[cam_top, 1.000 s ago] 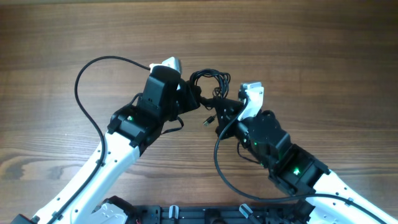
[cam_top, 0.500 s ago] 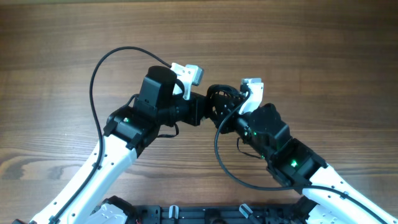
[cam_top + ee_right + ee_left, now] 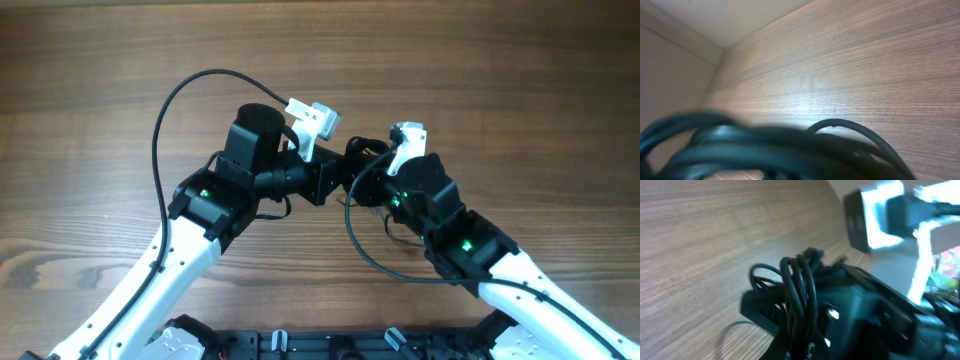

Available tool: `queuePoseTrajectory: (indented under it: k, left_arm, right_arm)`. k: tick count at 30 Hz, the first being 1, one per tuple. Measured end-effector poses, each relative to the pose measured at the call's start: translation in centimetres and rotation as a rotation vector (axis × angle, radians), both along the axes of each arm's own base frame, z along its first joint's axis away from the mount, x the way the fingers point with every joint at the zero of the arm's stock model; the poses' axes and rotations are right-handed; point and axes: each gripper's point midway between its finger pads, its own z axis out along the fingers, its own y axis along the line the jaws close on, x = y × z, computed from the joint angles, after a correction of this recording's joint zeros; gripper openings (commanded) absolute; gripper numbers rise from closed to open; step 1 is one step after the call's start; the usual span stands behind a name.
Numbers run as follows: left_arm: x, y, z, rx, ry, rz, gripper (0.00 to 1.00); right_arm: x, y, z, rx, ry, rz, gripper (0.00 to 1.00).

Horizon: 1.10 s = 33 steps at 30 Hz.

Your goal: Untangle cables

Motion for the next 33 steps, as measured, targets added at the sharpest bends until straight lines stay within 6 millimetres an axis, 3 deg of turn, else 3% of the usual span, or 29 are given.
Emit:
queuePoseTrajectory:
  k: [2, 3, 4, 7, 11, 14, 17, 19, 24, 28, 29, 31, 33]
  left_arm:
    - [-0.5, -0.1, -0.2, -0.002, 0.022, -0.017, 0.04]
    - [-0.6, -0.1, -0.2, -0.004, 0.028, -0.022, 0.04]
    - [-0.6, -0.1, -0.2, -0.005, 0.035, -0.016, 0.04]
    - [0.7, 0.7, -0.6, 0.012, 0.061, 0.084, 0.04]
    - [1.8, 1.4, -0.6, 0.007, 0.114, 0.208, 0.04]
    - [2.1, 1.8, 0.2, -0.01, 0.132, 0.282, 0.04]
    - [2.7, 2.5, -0.4, 0.007, 0.154, 0.338, 0.04]
    - [2.9, 2.7, -0.4, 0.007, 0.158, 0.355, 0.04]
    - [4.3, 4.4, -0.4, -0.008, 0.176, 0.422, 0.04]
    - [5.1, 5.7, -0.1, -0.047, 0.201, 0.437, 0.04]
    - [5.1, 5.8, 0.1, -0.061, 0.205, 0.43, 0.04]
    - [5.0, 5.8, 0.6, -0.087, 0.214, 0.404, 0.04]
    - [4.6, 5.4, 0.8, -0.103, 0.226, 0.371, 0.04]
  right_arm:
    - [0.3, -0.3, -0.2, 0.007, 0.011, 0.003, 0.3]
    - [0.3, -0.3, -0.2, 0.016, 0.018, 0.012, 0.52]
    - [0.3, -0.3, -0.1, 0.037, 0.028, 0.032, 0.61]
    - [0.0, -0.5, -0.1, 0.061, 0.055, 0.085, 0.77]
    - [-0.4, -1.1, 0.2, 0.086, 0.066, 0.113, 0.88]
    - [-0.6, -2.1, 1.8, 0.101, 0.016, 0.104, 1.0]
    - [-1.8, -2.3, 5.4, 0.105, -0.123, 0.159, 1.0]
    - [-2.6, -2.5, 6.2, 0.063, -0.179, 0.197, 0.99]
    - [-3.7, -3.0, 3.5, -0.083, -0.153, 0.268, 0.96]
    - [-4.2, -3.1, 2.5, -0.156, -0.163, 0.324, 0.81]
    - [-4.3, -2.9, 2.5, -0.16, -0.174, 0.337, 0.77]
    - [-4.3, -2.3, 3.4, -0.148, -0.226, 0.38, 0.57]
    - [-4.4, -1.4, 4.0, -0.124, -0.259, 0.429, 0.51]
